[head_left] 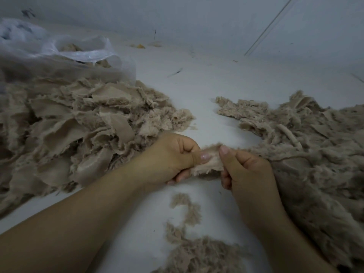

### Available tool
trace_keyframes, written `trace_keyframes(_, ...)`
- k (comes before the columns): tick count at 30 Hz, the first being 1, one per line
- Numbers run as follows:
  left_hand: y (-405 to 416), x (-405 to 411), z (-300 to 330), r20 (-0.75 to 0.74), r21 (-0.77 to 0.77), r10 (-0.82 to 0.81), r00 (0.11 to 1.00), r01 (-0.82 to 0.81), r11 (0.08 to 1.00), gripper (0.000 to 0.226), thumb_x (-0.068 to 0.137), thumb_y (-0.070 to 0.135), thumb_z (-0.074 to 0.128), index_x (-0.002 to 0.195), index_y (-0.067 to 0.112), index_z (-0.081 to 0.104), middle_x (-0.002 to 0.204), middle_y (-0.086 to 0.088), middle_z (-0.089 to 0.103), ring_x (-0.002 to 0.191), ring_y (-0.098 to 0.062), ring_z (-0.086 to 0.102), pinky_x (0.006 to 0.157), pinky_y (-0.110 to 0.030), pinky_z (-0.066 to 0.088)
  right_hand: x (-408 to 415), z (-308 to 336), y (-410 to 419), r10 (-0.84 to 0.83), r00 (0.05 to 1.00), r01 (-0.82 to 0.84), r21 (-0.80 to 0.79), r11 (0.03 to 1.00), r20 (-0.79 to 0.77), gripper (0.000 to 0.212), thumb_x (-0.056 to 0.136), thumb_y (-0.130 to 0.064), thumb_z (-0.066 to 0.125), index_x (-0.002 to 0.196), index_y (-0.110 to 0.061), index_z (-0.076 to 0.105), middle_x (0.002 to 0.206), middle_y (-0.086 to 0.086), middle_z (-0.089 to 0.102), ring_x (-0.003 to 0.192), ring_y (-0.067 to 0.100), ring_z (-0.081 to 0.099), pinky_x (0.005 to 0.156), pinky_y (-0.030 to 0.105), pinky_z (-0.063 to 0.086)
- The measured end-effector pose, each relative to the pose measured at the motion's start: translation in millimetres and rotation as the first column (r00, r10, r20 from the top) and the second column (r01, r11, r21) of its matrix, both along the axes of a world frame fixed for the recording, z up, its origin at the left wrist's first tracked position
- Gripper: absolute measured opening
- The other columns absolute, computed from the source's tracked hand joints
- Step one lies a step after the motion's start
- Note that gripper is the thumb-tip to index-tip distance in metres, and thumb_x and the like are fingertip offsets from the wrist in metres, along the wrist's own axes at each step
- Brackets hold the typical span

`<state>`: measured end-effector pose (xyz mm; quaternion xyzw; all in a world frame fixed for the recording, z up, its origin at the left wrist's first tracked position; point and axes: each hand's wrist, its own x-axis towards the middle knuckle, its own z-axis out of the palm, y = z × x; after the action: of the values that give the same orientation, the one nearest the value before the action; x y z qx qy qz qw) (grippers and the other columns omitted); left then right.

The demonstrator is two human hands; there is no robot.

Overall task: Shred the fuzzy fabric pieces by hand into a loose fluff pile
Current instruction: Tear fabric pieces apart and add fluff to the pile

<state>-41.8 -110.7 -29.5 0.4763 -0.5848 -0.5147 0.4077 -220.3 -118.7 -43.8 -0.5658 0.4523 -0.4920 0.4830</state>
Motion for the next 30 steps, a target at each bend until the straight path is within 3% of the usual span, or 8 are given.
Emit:
trace_keyframes(4, 0, -2, -2, -0.226, 0.036, 0.094, 0.97, -0.088, 0.995, 0.033, 0.086, 0.031, 0.063, 0.075, 0.0, 0.064, 0.037, -0.005, 0.041, 0.026, -0.014, 0.026, 0.035, -0.016, 0.016, 1, 4, 2, -0.044, 0.999, 0.044, 0.001, 0.999, 0.03, 0.053, 0.1, -0.034, 0.052, 0.049, -0.017, 0.054, 0.043, -0.001, 0.038, 0.039, 0.011, 0.031, 0.039, 0.02, 0.028)
trace_keyframes(9, -17, 5, 1, -0.726, 0.031, 0.325, 0.607, -0.442, 0.896, 0.023, 0.098, 0.032, 0.049, 0.097, 0.011, 0.058, 0.08, -0.009, 0.066, 0.057, -0.021, 0.061, 0.048, -0.028, 0.048, 1, 7, 1, -0.094, 0.979, 0.074, 0.113, 0.991, 0.182, 0.049, 0.101, -0.033, 0.049, 0.056, -0.021, 0.061, 0.048, -0.003, 0.04, 0.039, 0.009, 0.032, 0.037, 0.016, 0.027)
trace_keyframes(11, -19, 3, -5, -0.616, 0.012, 0.395, 0.681, -0.494, 0.87, 0.021, 0.098, 0.023, 0.055, 0.115, 0.012, 0.05, 0.098, -0.007, 0.065, 0.067, -0.018, 0.064, 0.054, -0.03, 0.051, 2, 7, 2, -0.094, 0.978, 0.075, 0.112, 0.991, 0.184, 0.045, 0.103, -0.03, 0.047, 0.062, -0.018, 0.061, 0.05, -0.004, 0.042, 0.041, 0.008, 0.035, 0.038, 0.017, 0.029)
trace_keyframes(14, -14, -11, -22, 0.143, -0.303, 0.403, 0.904, -0.347, 0.887, 0.024, 0.089, 0.017, 0.069, 0.112, 0.017, 0.062, 0.088, 0.006, 0.057, 0.06, 0.0, 0.051, 0.057, -0.02, 0.044, 2, 8, 2, -0.109, 0.971, 0.082, 0.135, 0.988, 0.212, 0.041, 0.104, -0.026, 0.044, 0.069, -0.015, 0.061, 0.052, -0.005, 0.044, 0.044, 0.007, 0.037, 0.038, 0.016, 0.03)
trace_keyframes(17, -10, -22, -27, 0.626, -0.437, 0.29, 0.724, 0.018, 0.899, 0.021, 0.083, 0.035, 0.072, 0.098, 0.022, 0.065, 0.091, 0.008, 0.051, 0.08, -0.004, 0.049, 0.071, -0.025, 0.044, 2, 5, 2, -0.113, 0.971, 0.09, 0.119, 0.989, 0.21, 0.039, 0.104, -0.023, 0.045, 0.073, -0.013, 0.064, 0.054, -0.003, 0.048, 0.046, 0.007, 0.041, 0.041, 0.016, 0.035)
trace_keyframes(21, -8, -24, -25, 0.522, -0.523, 0.321, 0.79, -0.001, 0.852, 0.017, 0.086, 0.016, 0.067, 0.076, 0.019, 0.053, 0.078, 0.006, 0.048, 0.074, -0.009, 0.047, 0.066, -0.029, 0.042, 3, 3, -1, -0.101, 0.965, 0.062, 0.165, 0.984, 0.24, 0.027, 0.104, -0.018, 0.046, 0.093, -0.01, 0.069, 0.075, 0.002, 0.072, 0.056, 0.012, 0.062, 0.051, 0.019, 0.05)
trace_keyframes(26, -8, -22, -18, -0.156, -0.267, 0.36, 0.92, -0.39, 0.881, 0.024, 0.093, -0.001, 0.057, 0.078, 0.017, 0.052, 0.072, -0.025, 0.056, 0.059, -0.018, 0.06, 0.049, -0.03, 0.049, 3, 2, -3, -0.1, 0.971, 0.05, 0.222, 0.974, 0.219, 0.018, 0.102, -0.017, 0.05, 0.1, -0.013, 0.067, 0.093, 0.005, 0.076, 0.068, 0.02, 0.073, 0.058, 0.023, 0.055)
trace_keyframes(30, -5, -26, -21, 0.017, -0.431, 0.359, 0.933, -0.317, 0.845, 0.025, 0.086, -0.005, 0.062, 0.082, 0.02, 0.059, 0.07, 0.004, 0.056, 0.061, -0.02, 0.062, 0.053, -0.031, 0.051, 3, 1, -2, -0.015, 0.992, 0.0, 0.121, 0.993, 0.123, 0.015, 0.093, -0.025, 0.063, 0.089, -0.014, 0.073, 0.085, 0.007, 0.076, 0.069, 0.019, 0.072, 0.06, 0.022, 0.055)
